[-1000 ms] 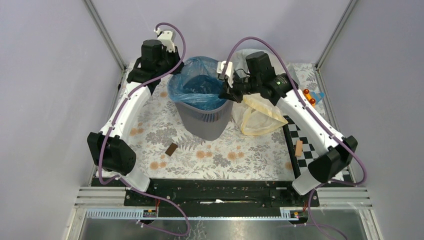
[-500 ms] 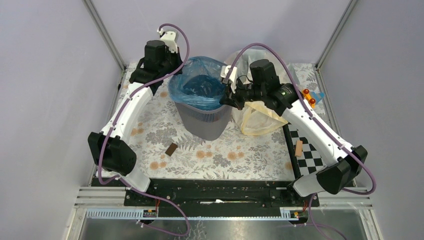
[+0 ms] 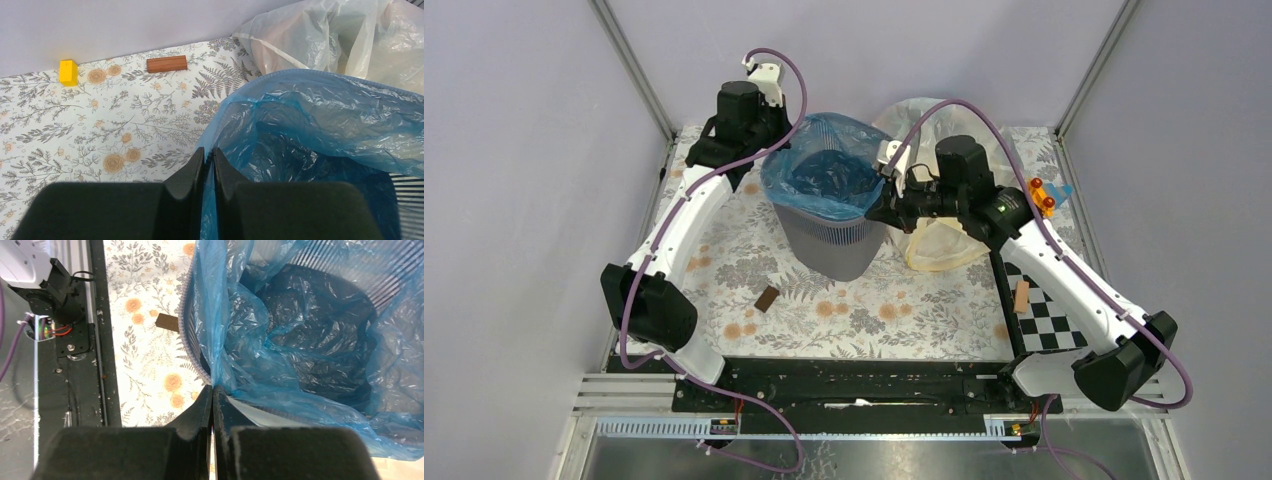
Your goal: Put the trash bags into the trash bin
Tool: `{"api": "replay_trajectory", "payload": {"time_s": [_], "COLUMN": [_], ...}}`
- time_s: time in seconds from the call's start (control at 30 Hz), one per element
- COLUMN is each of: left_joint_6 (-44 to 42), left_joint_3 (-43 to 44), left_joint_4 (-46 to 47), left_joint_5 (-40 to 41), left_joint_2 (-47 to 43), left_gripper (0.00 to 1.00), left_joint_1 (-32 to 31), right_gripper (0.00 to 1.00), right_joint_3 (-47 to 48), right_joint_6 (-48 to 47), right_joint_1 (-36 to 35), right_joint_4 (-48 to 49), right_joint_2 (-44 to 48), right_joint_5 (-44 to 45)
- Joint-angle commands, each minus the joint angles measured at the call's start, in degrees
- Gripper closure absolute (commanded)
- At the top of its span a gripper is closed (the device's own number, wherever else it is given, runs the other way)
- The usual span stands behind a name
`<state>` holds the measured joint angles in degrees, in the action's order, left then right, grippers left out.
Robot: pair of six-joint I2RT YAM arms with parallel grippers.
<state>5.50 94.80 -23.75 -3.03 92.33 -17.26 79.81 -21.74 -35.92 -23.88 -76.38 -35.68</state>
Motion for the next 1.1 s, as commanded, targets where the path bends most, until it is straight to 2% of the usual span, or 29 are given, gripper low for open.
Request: {"api": "replay_trajectory", "payload": {"time_s": [0.0,0.3,0.5,0.73,0.87,0.93,1.0,1.07], "left_joint_6": [-0.92,-0.76,-0.96,-0.65,-0.31,-0.27,-0.18,-0.07], "left_joint_3": [0.73,0.73,0.73,1.06,1.43,1.45,1.44,1.52], "left_joint_4": [0.24,0.06,0.0,0.0,-0.01,-0.03,-0.08,-0.04], "left_joint_5": [0.49,0.41,0.26,-0.49,-1.39,-1.45,-1.6,-1.99], "left_joint_2": [-0.3,-0.14,-0.38,-0.88,-1.33,-1.54,-1.58,-1.69], "left_gripper": [0.88,0.87,0.87,0.86,0.85,0.84,0.84,0.81], "left_joint_1": [-0.67,-0.85,-0.94,-0.91,-0.94,-0.94,-0.89,-0.94], "right_gripper": [0.96,0.94,0.8,0.8,0.74,0.68,0.53,0.47], "right_joint_3": [-1.36,-8.79,-11.1,-13.45,-16.52,-17.99,-18.92,-19.24], "right_joint_6": [3.62,7.08,8.3,9.75,11.98,12.89,13.43,13.6], "right_joint_1": [-1.04,-1.7,-1.7,-1.71,-1.74,-1.7,-1.73,-1.73], "right_joint_4": [4.14,8.91,9.69,11.62,13.91,15.57,16.43,16.98], "right_joint_2": [2.15,2.42,1.07,1.45,0.91,0.65,0.68,1.29], "right_joint_5": [-3.71,-3.84,-1.83,2.43,3.09,4.0,5.72,6.22]}}
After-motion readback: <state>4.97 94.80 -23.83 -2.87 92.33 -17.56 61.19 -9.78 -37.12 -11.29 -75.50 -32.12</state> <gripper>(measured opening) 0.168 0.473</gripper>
